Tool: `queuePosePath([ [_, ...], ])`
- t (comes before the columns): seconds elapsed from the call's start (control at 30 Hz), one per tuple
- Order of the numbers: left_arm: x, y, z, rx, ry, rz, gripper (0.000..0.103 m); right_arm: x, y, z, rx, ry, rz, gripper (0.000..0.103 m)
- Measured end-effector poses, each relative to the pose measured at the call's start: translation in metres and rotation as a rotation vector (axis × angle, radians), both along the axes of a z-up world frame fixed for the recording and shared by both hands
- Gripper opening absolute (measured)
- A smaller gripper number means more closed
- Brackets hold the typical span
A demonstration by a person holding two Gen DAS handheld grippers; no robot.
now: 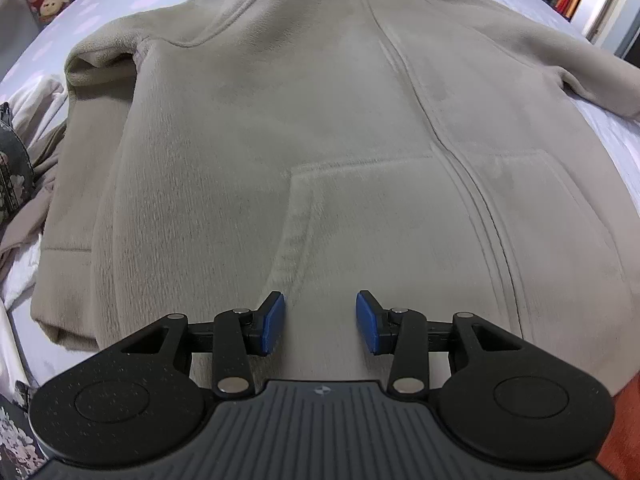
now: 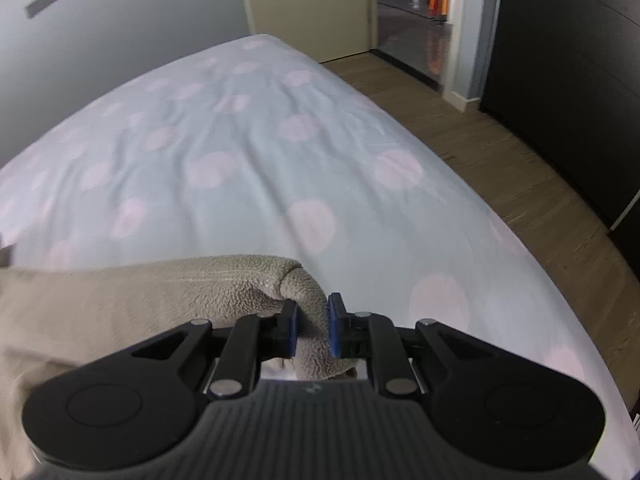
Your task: Fold clothes
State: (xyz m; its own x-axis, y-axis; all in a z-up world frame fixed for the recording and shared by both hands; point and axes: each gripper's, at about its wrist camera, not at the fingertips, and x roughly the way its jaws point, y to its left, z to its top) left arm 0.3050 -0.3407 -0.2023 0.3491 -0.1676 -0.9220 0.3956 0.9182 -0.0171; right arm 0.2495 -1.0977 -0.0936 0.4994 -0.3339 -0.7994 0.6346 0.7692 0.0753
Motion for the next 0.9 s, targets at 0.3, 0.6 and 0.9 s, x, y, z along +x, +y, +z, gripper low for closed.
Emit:
queuePosePath([
  [0.3, 0.028, -0.012, -0.002, 0.027, -0.009, 0.035, 0.038, 0.068, -0.028, -0.051, -0.086, 0.072, -0.064, 0.025],
  [0.6, 0.035, -0.022, -0.013, -0.002, -0.030, 0.031, 0.043, 0.012, -0.050, -0.052, 0.087, -0.133, -0.265, 0.058],
  [0.9, 0.022, -0.007, 0.007, -0.026, -0.050, 0.065, 0.043, -0.040, -0.041, -0.108, 0.428, -0.386, -0.478, 0.054],
])
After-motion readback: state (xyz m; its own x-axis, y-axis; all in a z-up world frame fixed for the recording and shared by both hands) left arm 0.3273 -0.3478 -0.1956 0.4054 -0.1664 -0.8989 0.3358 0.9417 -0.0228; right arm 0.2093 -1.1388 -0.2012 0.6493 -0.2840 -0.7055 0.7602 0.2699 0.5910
